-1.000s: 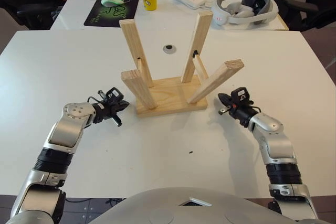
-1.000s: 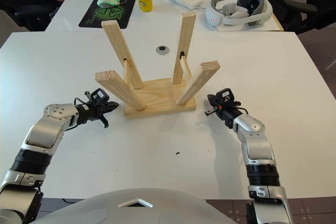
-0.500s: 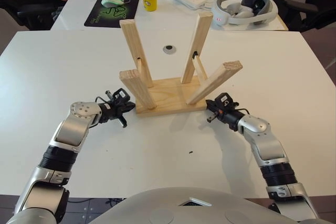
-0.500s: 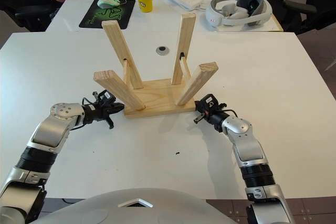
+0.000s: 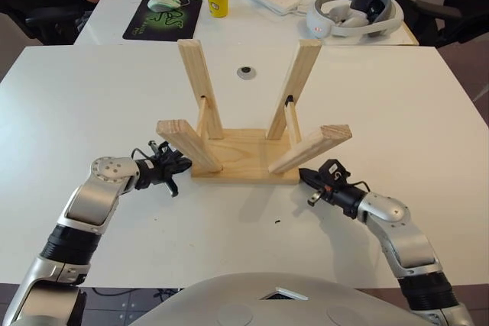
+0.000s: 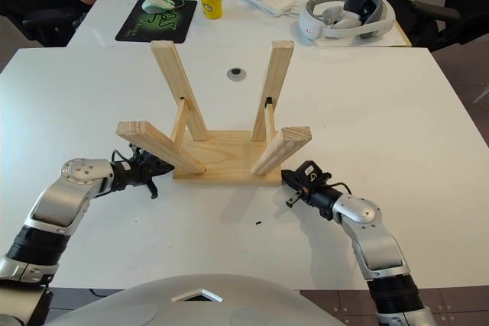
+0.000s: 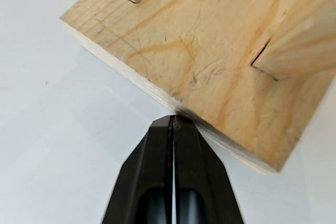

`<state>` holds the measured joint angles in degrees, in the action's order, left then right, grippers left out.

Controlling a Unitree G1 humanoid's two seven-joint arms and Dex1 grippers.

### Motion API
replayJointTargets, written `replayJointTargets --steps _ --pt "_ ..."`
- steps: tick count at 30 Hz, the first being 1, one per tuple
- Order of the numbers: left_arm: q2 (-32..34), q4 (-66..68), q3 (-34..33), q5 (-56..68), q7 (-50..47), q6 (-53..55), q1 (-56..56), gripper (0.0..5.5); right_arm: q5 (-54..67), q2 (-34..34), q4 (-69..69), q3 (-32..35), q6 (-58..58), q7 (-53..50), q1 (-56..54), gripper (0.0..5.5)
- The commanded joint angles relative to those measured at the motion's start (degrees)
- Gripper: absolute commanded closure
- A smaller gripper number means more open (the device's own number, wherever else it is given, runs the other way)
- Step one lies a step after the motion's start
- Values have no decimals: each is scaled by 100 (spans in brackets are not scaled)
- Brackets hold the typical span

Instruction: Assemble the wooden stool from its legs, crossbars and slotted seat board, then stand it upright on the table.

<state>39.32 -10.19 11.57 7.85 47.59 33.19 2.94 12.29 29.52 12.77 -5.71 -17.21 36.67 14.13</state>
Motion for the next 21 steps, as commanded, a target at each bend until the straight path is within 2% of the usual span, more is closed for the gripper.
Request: replayJointTargets --steps 1,9,15,21 --pt "-139 -220 376 222 246 272 -339 549 135 29 87 -160 -209 230 304 550" --pt "-165 -367 293 150 9 334 -486 549 184 248 431 -131 -345 169 578 550" --pt "601 65 196 -433 -70 -237 -1091 549 -521 459 -403 87 307 -260 680 550" --pt "970 -98 -69 -138 197 -364 -1394 549 -386 420 -167 211 392 -230 1008 550"
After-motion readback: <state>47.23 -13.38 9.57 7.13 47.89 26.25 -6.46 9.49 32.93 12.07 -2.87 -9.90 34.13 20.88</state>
